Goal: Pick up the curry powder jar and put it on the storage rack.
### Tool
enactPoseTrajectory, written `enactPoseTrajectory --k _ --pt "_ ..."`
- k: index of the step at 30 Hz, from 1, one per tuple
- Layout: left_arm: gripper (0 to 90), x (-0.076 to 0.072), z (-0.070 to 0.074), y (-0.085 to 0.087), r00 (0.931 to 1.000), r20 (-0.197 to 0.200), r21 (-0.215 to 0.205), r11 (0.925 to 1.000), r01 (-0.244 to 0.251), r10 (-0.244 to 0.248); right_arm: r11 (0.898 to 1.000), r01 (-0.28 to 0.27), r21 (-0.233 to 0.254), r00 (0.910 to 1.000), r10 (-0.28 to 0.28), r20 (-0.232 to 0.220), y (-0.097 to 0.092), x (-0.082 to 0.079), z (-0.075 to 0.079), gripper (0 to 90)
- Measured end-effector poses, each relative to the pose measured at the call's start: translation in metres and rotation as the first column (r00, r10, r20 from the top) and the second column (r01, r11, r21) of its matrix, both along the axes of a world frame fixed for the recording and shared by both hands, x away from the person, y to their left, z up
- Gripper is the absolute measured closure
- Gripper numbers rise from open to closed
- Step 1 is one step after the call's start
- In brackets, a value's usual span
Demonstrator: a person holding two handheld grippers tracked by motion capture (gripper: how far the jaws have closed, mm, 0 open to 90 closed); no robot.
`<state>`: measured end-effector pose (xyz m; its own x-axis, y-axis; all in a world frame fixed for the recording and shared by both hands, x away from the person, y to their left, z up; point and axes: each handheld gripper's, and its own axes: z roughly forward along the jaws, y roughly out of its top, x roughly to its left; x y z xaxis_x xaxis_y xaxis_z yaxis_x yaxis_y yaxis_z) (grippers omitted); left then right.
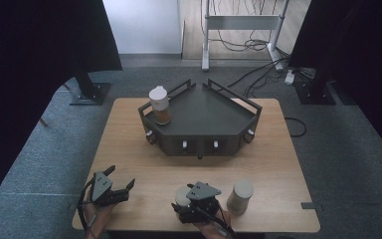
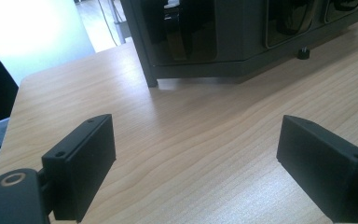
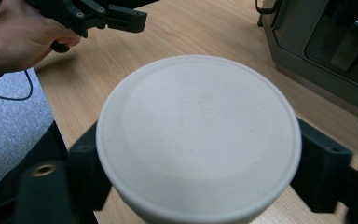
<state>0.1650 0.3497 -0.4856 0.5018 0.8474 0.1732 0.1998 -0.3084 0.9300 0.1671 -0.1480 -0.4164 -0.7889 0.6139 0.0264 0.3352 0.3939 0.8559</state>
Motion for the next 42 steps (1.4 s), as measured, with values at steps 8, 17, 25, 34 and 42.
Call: enactPoseTrajectory --k 8,17,25,34,42 --pt "11.3 0.000 0.000 0.000 1.0000 0.001 0.001 1.0000 0.002 -0.002 1.000 0.000 -0.005 1.0000 0.000 0.000 0.004 -0.002 0.001 33.0" --pt "11.3 0.000 0.000 0.001 1.0000 0.002 -0.001 1.0000 0.000 0.000 1.000 0.015 -0.006 0.9999 -0.015 0.001 0.005 -0.005 0.001 33.3" --pt "11.3 0.000 0.000 0.001 1.0000 0.003 0.000 1.0000 0.000 0.000 1.000 0.006 0.007 1.0000 -0.006 -0.006 0.002 -0.003 0.009 33.4" --pt "11.3 0.000 0.000 0.000 1.0000 0.003 0.003 1.0000 0.001 -0.001 1.000 -0.008 0.029 1.0000 0.008 -0.002 -0.007 0.001 0.028 33.3" --pt "11.3 0.000 0.000 0.000 1.0000 0.004 0.002 1.0000 0.000 0.000 0.999 -0.017 0.034 0.9999 0.017 0.003 -0.012 0.008 0.048 33.4"
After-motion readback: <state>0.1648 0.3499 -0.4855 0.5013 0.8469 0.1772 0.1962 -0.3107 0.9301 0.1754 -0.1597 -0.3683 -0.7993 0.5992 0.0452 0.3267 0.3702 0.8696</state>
